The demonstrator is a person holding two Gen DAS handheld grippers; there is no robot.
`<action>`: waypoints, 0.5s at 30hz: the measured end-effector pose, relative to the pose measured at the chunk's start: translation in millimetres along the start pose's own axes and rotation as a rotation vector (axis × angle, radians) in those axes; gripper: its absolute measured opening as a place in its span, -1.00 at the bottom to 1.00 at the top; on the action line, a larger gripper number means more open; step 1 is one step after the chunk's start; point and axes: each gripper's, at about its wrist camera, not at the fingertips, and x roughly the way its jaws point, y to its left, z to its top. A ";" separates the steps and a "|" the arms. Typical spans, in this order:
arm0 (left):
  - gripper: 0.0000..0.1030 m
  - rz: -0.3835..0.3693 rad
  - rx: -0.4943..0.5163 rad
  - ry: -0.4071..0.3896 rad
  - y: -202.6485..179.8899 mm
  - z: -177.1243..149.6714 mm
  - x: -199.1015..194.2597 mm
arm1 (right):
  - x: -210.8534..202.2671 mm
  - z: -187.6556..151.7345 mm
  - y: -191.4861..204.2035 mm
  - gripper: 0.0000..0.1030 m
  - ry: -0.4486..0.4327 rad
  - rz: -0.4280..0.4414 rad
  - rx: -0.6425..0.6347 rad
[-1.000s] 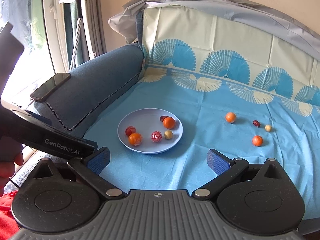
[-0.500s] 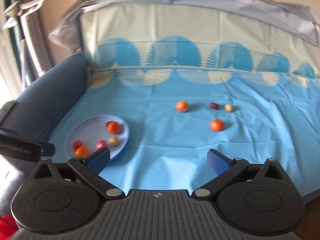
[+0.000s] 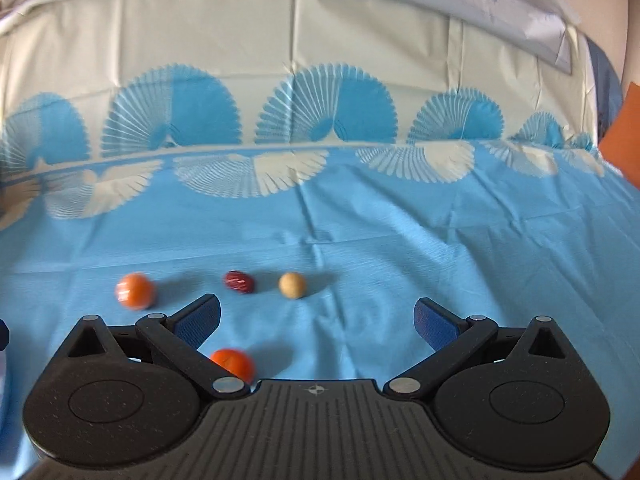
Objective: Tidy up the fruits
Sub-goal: 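Move the left tool toward a tangerine while the right tool approaches a longan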
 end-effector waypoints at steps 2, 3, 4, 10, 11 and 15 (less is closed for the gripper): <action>0.99 0.023 0.019 0.025 -8.3 10.2 36.5 | 37.0 0.9 0.9 0.98 0.028 -0.004 -0.045; 0.99 0.037 0.025 0.041 -11.9 14.6 52.5 | 53.3 0.9 3.1 0.98 0.040 -0.012 -0.066; 0.99 0.030 0.027 0.055 -13.4 18.6 67.1 | 68.1 0.0 6.1 0.98 0.043 -0.008 -0.082; 0.99 -0.032 0.057 0.101 -15.7 30.1 118.8 | 110.1 -9.7 7.9 0.99 0.032 0.053 -0.088; 0.99 -0.040 0.053 0.110 -16.7 30.6 120.6 | 109.4 -11.0 7.7 0.99 0.023 0.057 -0.088; -0.08 -0.169 0.016 0.052 -14.2 32.0 106.6 | 98.0 -14.3 11.8 0.03 -0.021 0.129 -0.127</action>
